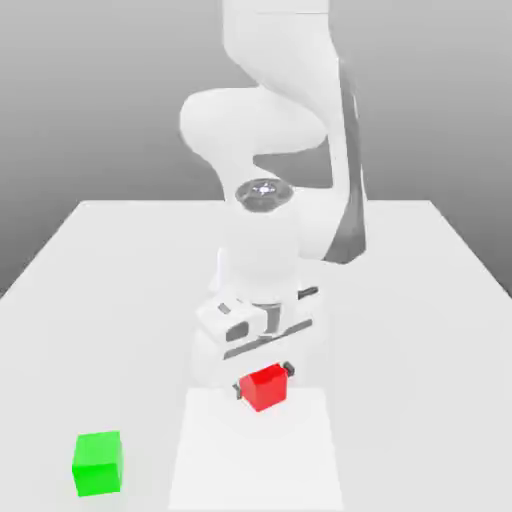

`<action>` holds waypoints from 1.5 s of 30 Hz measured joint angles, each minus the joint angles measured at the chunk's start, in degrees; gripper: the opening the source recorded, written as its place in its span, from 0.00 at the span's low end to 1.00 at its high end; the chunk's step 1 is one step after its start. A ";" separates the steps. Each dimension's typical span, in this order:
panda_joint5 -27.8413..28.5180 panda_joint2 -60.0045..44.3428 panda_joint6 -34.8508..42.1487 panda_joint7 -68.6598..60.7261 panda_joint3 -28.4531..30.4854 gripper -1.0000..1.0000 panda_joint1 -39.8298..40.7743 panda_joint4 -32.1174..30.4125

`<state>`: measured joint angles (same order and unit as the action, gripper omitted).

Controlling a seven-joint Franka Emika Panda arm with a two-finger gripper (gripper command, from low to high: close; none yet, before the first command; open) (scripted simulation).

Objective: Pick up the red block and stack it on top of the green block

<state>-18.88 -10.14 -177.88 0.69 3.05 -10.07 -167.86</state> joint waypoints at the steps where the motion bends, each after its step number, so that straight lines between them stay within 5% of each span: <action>1: 0.03 0.00 0.03 0.03 0.00 0.00 0.01 0.00; 10: 2.34 4.22 4.41 1.18 1.52 0.00 -0.47 0.31; 29: 19.85 18.27 15.31 14.17 0.76 0.00 4.85 -2.95; 36: 23.85 12.53 21.79 9.84 5.92 0.00 12.36 8.64; 45: 17.06 3.63 29.25 -4.71 8.21 0.00 21.07 25.36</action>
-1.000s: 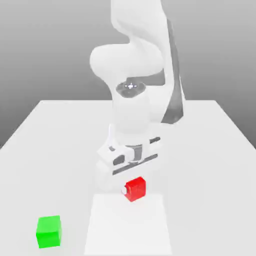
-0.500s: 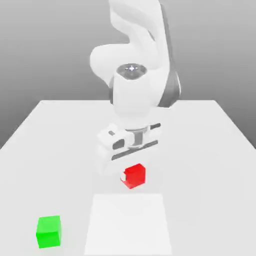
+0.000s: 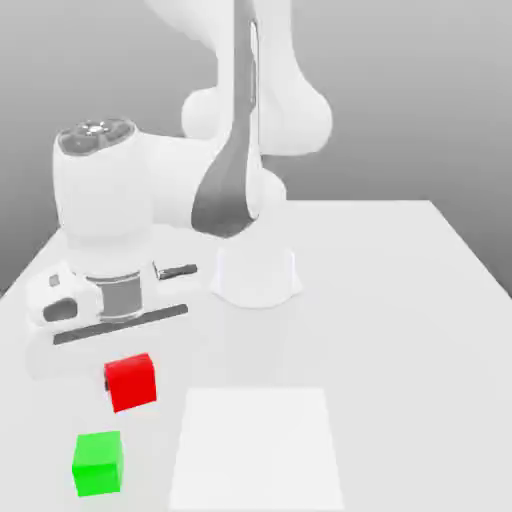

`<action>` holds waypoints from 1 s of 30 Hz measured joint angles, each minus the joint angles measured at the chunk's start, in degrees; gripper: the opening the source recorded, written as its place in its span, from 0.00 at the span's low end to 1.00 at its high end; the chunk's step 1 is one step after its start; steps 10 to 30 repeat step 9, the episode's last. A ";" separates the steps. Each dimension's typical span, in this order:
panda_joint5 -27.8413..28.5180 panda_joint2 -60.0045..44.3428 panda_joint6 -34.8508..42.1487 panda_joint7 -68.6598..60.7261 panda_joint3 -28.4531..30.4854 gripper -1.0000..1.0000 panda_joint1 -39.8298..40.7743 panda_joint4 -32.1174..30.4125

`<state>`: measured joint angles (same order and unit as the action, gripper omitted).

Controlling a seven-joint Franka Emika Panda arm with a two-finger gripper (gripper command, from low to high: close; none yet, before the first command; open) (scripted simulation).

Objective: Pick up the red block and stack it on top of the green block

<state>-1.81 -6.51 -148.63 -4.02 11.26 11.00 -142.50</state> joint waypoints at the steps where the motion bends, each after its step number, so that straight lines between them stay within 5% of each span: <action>1: -0.89 -1.42 -0.54 -1.18 -0.17 0.00 0.45 0.97; 5: -4.26 -8.78 -6.64 -4.10 -1.66 0.00 1.75 2.18; 6: -4.69 -10.11 -7.85 -4.41 -2.16 1.00 2.20 2.26; 30: -4.69 -10.11 -7.84 -4.41 -2.16 1.00 2.20 2.26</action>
